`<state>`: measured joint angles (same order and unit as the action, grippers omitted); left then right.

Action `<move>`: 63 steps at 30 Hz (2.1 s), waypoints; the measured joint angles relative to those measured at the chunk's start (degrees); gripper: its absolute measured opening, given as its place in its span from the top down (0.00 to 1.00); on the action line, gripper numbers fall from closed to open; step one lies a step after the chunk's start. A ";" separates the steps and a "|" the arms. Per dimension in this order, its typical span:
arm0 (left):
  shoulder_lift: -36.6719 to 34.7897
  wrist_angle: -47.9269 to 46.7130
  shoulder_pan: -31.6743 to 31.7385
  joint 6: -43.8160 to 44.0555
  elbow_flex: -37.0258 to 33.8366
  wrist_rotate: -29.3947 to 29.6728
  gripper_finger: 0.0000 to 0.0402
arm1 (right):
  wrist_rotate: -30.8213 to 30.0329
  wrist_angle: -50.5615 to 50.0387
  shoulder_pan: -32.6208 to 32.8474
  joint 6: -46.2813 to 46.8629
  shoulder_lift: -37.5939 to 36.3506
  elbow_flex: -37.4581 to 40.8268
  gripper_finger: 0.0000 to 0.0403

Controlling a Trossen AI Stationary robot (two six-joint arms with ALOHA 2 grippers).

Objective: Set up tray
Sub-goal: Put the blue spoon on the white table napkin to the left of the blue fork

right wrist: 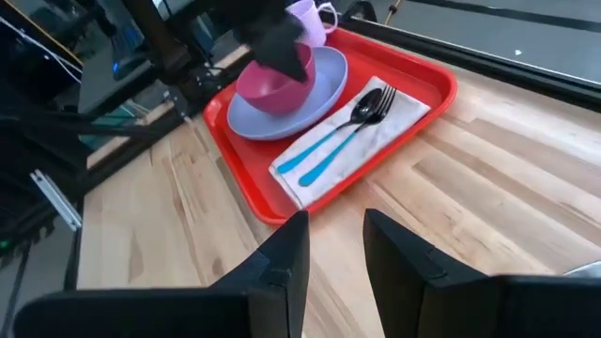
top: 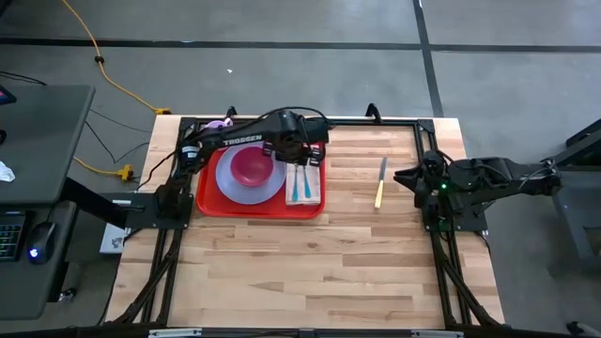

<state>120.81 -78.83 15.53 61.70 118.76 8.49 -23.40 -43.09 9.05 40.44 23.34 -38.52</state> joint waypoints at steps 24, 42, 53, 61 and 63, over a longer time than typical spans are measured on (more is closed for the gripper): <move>-10.78 -11.21 -14.98 5.62 10.86 19.85 0.55 | 8.00 17.72 -2.39 -12.22 17.69 0.00 0.80; -22.99 -11.17 -15.54 4.46 3.58 27.09 0.55 | 35.48 40.71 -21.35 -18.46 34.14 0.00 0.80; -40.48 -10.38 -15.54 16.11 -20.94 28.24 0.55 | 39.21 43.09 -24.58 -25.41 48.90 -12.36 0.80; -51.10 -5.75 -15.54 18.35 -34.30 27.87 0.55 | 37.66 32.38 -24.58 -29.70 62.16 -26.06 0.80; -53.74 -3.66 -15.54 18.55 -37.38 27.84 0.55 | 36.79 29.72 -24.73 -30.43 64.99 -28.38 0.80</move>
<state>67.07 -82.49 -0.01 80.25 81.38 36.33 13.39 -13.38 -15.67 10.01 88.34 -66.90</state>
